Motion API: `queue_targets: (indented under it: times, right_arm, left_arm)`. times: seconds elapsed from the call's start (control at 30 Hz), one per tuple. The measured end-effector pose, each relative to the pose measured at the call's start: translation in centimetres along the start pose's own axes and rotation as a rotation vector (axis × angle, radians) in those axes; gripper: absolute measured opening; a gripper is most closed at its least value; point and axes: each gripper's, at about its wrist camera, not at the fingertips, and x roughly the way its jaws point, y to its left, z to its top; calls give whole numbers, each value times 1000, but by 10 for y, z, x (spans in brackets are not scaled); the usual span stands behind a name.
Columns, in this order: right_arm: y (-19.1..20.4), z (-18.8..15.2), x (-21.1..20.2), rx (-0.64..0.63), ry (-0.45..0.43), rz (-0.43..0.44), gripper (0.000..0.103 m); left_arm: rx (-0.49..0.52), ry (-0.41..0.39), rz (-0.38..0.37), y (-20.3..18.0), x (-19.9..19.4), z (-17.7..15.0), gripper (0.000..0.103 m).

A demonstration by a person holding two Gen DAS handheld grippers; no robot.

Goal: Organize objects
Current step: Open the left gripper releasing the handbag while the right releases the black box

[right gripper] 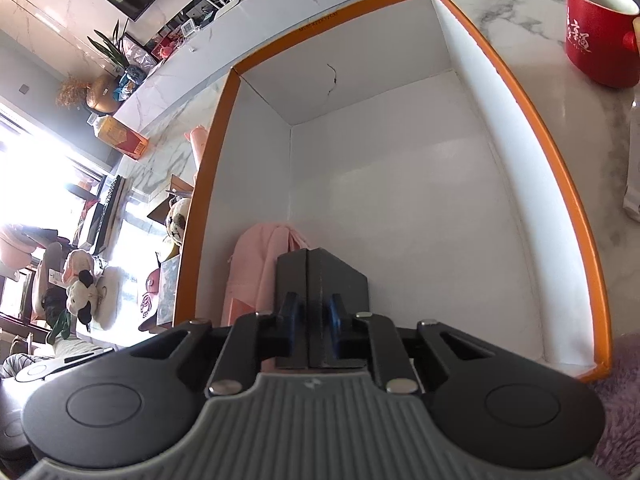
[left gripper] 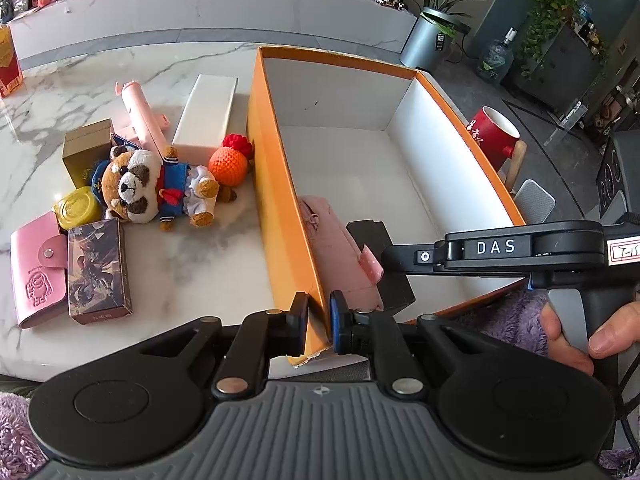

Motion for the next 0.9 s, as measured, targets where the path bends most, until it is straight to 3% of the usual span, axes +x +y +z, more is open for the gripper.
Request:
queue_targets:
  times: [0.33, 0.5, 0.53, 0.6, 0.77, 0.9]
  right_arm:
    - [2, 1, 2, -14, -15, -18, 30]
    - [6, 1, 13, -45, 4, -30, 50]
    - [7, 0, 15, -51, 10, -27, 51]
    - [10, 0, 16, -54, 21, 6, 36]
    - [45, 1, 7, -247, 12, -120, 11]
    - [47, 6, 12, -253, 26, -114, 11]
  left_arm:
    - [-6, -6, 0, 0, -1, 1, 14]
    - [-5, -2, 5, 0, 0, 1, 14]
    - [-5, -1, 8, -1, 0, 1, 14]
    - [-4, 0, 12, -1, 0, 1, 14]
    - [2, -1, 22, -3, 0, 2, 14]
    - [-2, -1, 17, -2, 0, 1, 14]
